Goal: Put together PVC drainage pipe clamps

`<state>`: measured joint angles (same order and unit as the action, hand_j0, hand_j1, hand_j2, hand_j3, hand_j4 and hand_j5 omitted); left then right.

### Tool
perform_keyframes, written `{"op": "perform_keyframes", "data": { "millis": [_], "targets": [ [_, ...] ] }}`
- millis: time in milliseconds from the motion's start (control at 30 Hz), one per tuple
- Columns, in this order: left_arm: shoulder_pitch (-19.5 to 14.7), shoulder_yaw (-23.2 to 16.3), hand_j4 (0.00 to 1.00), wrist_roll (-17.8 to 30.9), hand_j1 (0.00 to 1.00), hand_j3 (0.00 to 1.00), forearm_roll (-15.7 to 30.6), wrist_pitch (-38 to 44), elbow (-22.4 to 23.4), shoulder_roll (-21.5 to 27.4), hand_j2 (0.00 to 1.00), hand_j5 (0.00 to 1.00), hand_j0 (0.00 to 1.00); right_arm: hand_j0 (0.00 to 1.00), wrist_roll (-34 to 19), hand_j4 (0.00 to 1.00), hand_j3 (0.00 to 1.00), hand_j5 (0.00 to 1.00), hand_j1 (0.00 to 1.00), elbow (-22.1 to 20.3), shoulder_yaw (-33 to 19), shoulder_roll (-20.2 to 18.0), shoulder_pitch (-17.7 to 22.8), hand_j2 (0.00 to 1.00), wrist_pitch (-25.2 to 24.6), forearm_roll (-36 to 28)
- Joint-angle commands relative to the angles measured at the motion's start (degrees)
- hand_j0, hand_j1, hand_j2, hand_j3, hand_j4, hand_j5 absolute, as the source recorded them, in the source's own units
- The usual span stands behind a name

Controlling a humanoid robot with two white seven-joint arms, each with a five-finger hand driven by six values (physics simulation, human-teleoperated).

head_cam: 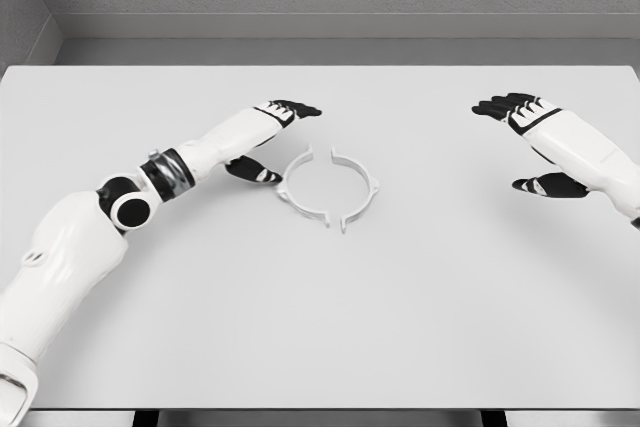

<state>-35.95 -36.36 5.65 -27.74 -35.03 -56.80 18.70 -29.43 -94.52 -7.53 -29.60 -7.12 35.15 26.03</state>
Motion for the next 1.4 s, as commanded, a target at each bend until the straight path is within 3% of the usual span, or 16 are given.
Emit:
{"op": "perform_keyframes", "data": {
  "millis": [0, 800, 967, 1133, 1367],
  "targets": [
    [0.0, 0.06, 1.0, -0.03, 1.0, 1.0, 0.32, 0.03, -0.06, -0.16, 1.0, 1.0, 1.0, 1.0, 0.07, 1.0, 1.0, 1.0, 1.0, -0.22, -0.03, -0.02, 0.0, 1.0, -0.15, -0.36],
    [0.26, 0.59, 1.0, 0.06, 1.0, 1.0, -1.18, 0.03, -0.06, -1.3, 1.0, 1.0, 1.0, 1.0, -0.02, 1.0, 1.0, 1.0, 1.0, -0.31, -0.12, -0.1, 0.18, 1.0, -0.15, -0.36],
    [-1.84, 1.47, 1.0, -0.03, 1.0, 1.0, -0.65, 0.03, 0.03, 6.87, 1.0, 1.0, 1.0, 1.0, -0.02, 1.0, 1.0, 1.0, 1.0, -0.31, -0.12, -0.1, 0.18, 1.0, -0.15, -0.36],
    [-3.16, 2.08, 1.0, -0.03, 1.0, 1.0, -0.56, 0.03, 0.38, 21.11, 1.0, 1.0, 1.0, 1.0, -0.02, 1.0, 1.0, 1.0, 1.0, -0.31, -0.03, -0.1, 0.09, 1.0, -0.15, -0.36],
    [-2.55, 3.14, 1.0, -0.03, 1.0, 1.0, -0.48, 0.03, 0.9, 27.79, 1.0, 1.0, 1.0, 1.0, -0.02, 1.0, 1.0, 1.0, 1.0, -0.31, -0.03, -0.02, 0.09, 1.0, -0.15, -0.36]
  ]
}}
